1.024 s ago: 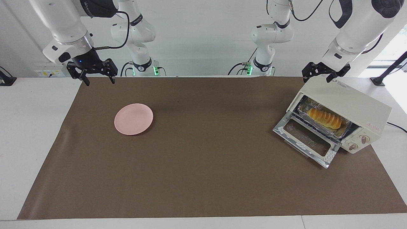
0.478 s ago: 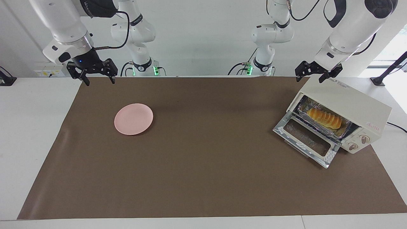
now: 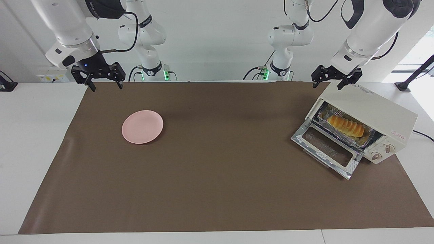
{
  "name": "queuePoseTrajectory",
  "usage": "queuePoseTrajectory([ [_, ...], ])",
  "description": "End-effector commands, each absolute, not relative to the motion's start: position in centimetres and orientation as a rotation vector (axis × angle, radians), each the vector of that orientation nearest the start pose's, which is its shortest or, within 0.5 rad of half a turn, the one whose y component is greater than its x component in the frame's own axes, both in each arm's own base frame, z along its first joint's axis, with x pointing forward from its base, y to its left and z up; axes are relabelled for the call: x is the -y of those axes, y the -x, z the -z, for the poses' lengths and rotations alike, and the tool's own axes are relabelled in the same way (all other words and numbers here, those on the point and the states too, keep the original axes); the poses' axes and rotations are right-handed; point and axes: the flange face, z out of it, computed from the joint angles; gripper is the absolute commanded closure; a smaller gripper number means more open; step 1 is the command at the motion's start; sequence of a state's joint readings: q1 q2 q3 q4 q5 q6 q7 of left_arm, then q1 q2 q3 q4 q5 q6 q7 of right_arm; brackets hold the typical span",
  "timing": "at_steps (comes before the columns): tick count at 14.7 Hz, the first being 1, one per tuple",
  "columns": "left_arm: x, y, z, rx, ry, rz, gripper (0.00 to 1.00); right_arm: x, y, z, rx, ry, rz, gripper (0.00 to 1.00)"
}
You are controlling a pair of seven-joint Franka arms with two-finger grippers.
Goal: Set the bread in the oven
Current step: 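Withdraw the left gripper out of the oven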
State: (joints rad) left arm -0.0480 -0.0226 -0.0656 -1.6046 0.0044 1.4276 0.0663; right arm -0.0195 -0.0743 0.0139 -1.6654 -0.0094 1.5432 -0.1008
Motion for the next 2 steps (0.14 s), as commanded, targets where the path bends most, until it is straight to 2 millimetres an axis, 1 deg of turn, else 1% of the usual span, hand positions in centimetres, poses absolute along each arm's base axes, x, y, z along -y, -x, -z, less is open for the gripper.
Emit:
queuePoseTrajectory([
  [1,5.74,-52.31,-61.24,-0.272,3.127,-0.200,0.00,0.53,-52.15,-61.77,0.125,3.133,-0.077,0.00],
  [2,5.82,-52.36,-61.17,-0.272,3.127,-0.200,0.00,0.53,-52.15,-61.77,0.125,3.133,-0.077,0.00],
])
